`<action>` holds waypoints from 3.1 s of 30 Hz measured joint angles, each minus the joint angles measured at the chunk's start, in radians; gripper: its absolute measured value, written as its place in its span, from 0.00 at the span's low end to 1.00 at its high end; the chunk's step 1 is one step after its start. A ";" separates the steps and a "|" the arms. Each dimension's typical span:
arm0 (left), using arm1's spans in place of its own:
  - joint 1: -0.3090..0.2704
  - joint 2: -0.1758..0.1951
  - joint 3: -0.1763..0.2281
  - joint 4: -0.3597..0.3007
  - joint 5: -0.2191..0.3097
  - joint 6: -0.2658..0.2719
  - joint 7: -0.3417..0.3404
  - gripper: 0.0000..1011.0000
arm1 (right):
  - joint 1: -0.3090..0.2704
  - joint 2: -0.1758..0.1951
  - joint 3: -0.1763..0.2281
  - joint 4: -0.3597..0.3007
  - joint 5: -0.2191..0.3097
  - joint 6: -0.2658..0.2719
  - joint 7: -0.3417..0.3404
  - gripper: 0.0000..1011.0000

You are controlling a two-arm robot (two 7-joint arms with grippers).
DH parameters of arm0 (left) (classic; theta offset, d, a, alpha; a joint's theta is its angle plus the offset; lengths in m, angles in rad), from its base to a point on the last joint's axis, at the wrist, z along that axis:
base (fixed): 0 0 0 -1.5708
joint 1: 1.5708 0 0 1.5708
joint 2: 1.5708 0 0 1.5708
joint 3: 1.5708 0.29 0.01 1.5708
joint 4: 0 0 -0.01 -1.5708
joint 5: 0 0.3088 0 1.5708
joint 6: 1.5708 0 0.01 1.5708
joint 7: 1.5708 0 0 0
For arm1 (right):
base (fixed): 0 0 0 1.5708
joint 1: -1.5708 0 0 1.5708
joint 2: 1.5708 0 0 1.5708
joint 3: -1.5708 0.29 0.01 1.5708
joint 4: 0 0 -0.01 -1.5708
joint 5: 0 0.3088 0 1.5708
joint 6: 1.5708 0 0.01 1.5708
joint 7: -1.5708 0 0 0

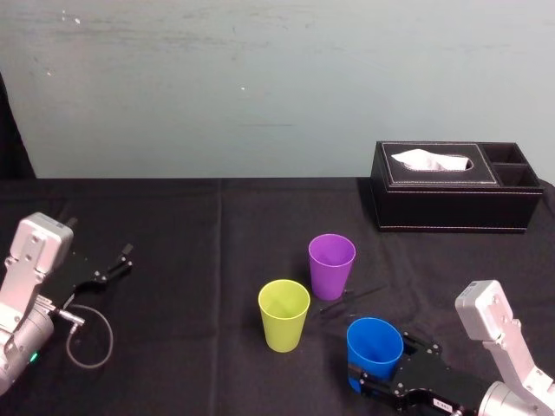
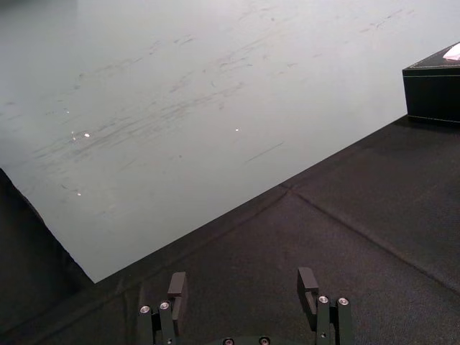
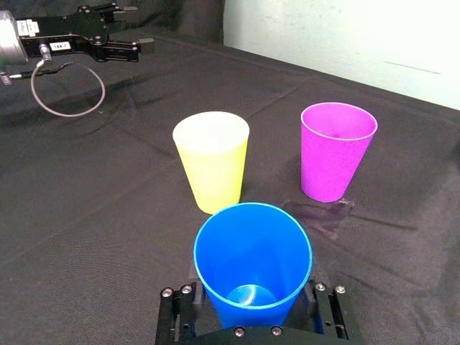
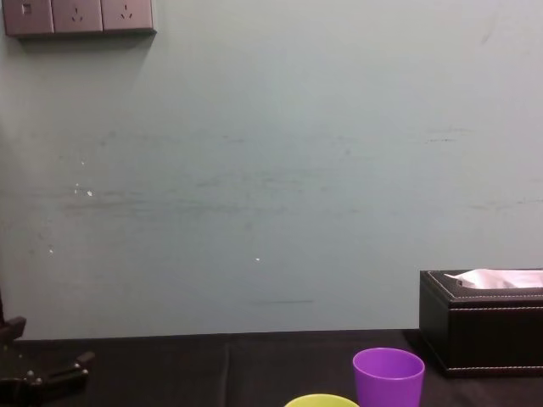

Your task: Stack the three plastic cups sequentially using one hand.

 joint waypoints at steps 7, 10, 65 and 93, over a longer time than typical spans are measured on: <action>0.000 0.000 0.000 0.000 0.000 0.000 0.000 0.99 | -0.001 0.001 0.001 -0.001 0.001 -0.001 0.000 0.72; 0.000 0.000 0.000 0.000 0.000 0.000 0.000 0.99 | -0.001 0.001 0.001 -0.001 0.001 -0.001 -0.001 0.72; 0.000 0.000 0.000 0.000 0.000 0.000 0.000 0.99 | 0.468 -0.089 -0.200 0.084 0.087 0.228 0.102 0.72; 0.000 0.000 0.000 0.000 0.000 0.000 0.000 0.99 | 0.499 -0.090 -0.266 0.140 0.092 0.183 0.106 0.72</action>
